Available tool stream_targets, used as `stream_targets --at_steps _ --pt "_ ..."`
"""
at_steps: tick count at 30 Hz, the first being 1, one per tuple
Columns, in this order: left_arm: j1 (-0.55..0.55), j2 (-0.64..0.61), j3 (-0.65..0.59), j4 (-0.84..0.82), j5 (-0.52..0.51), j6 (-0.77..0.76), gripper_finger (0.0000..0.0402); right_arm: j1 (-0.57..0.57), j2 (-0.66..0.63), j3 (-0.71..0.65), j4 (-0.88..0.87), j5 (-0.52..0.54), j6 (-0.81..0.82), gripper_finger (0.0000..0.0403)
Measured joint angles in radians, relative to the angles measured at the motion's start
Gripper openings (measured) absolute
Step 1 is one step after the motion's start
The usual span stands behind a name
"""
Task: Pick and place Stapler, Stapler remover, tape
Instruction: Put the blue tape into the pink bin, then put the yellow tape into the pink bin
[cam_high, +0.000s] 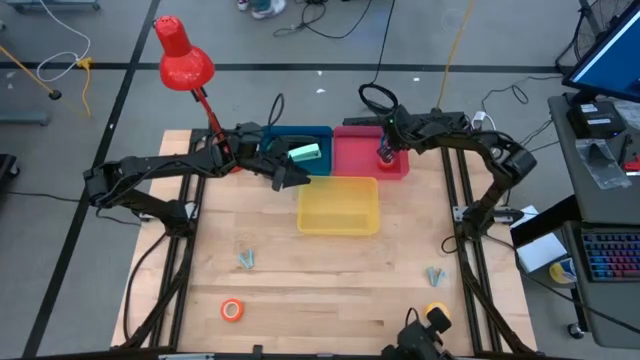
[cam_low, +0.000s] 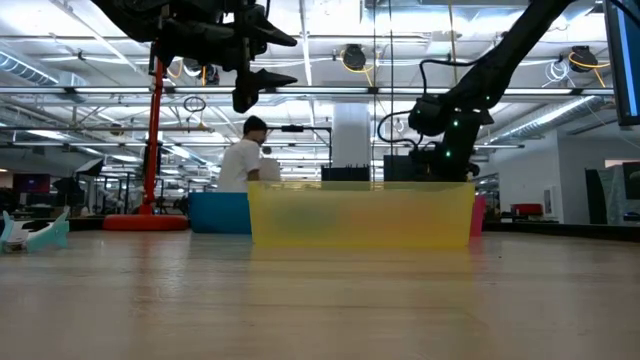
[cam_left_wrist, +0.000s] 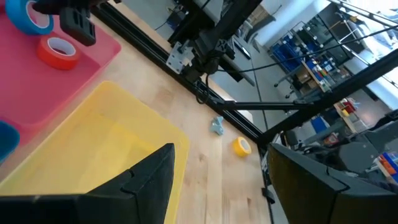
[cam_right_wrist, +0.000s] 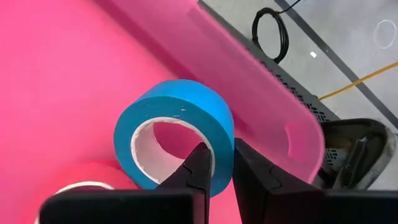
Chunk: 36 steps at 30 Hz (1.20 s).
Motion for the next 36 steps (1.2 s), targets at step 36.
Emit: stream_targets --at_steps 36 --pt "-0.092 0.001 -0.001 -0.01 0.002 0.212 0.0253 0.48 -0.627 0.0 -0.504 -0.348 0.555 0.0126"
